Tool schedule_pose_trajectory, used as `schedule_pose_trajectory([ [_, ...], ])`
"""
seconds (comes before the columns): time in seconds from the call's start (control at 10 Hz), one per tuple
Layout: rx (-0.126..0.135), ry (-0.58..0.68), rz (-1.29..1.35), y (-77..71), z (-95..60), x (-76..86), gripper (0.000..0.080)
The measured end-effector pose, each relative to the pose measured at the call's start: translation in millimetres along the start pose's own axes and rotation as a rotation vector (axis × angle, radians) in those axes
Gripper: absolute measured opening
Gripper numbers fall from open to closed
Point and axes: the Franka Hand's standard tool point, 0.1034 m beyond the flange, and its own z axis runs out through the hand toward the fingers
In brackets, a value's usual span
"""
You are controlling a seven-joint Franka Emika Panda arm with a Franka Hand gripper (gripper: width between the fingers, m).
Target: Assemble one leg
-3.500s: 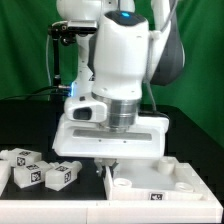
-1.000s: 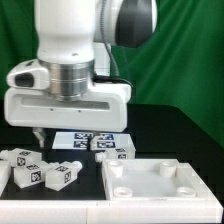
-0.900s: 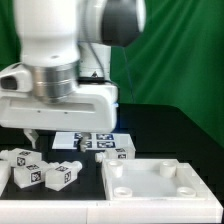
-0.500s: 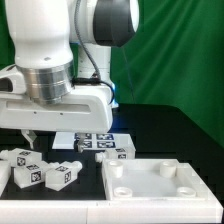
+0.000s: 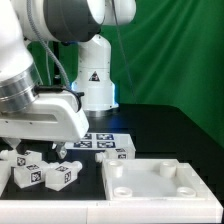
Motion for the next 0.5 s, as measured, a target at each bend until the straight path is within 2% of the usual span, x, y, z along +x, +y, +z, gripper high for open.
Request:
schedule_pose_trajectory([
  [0.1,0.001,-0.077,0.007,3.4,3.5,-1.9,0.0649],
  [0.2,-0.001,-0.092,0.004,4.4,3.4,3.9,0.0649],
  [0.3,0.0,-0.148,0.005,6.5,6.1,-0.5,0.0649],
  [0.5,0.003,-0.195,0.065,11.7,9.6,7.8,0.0649],
])
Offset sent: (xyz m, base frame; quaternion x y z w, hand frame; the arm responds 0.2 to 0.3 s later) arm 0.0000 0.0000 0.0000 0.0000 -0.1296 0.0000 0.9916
